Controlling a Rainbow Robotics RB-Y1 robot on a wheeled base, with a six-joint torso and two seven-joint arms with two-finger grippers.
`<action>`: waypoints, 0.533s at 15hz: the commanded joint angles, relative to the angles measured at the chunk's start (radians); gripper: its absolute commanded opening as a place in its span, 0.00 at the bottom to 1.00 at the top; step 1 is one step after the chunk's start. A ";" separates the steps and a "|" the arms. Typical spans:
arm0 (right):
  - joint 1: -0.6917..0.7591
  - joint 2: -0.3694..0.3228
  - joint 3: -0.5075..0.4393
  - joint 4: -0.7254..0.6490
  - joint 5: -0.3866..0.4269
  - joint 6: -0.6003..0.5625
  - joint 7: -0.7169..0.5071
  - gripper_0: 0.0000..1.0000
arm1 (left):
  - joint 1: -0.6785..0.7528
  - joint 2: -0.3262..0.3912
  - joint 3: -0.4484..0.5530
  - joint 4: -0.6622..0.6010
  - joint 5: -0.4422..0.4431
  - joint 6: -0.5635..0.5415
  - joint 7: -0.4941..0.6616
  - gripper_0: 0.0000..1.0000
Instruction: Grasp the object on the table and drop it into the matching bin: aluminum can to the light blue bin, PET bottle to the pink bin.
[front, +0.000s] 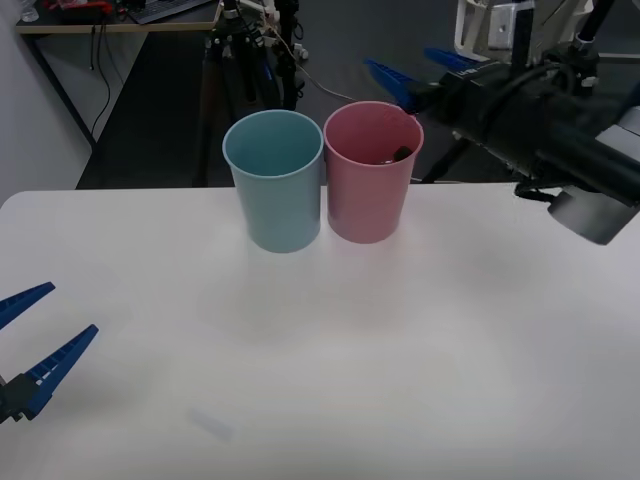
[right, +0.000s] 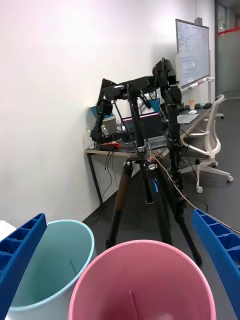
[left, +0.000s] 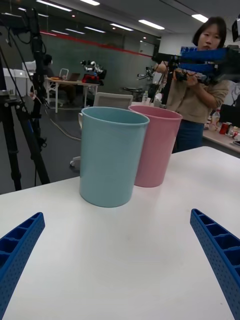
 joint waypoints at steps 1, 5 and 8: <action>0.098 -0.057 -0.053 -0.085 -0.003 -0.050 0.012 1.00 | 0.000 0.000 0.000 0.000 0.000 0.000 0.000 1.00; 0.271 -0.126 -0.159 -0.165 0.006 -0.156 0.023 1.00 | 0.000 0.000 0.000 0.000 0.000 0.000 0.000 1.00; 0.409 -0.160 -0.237 -0.198 0.040 -0.240 0.034 1.00 | 0.000 0.000 0.000 0.000 0.000 0.000 0.000 1.00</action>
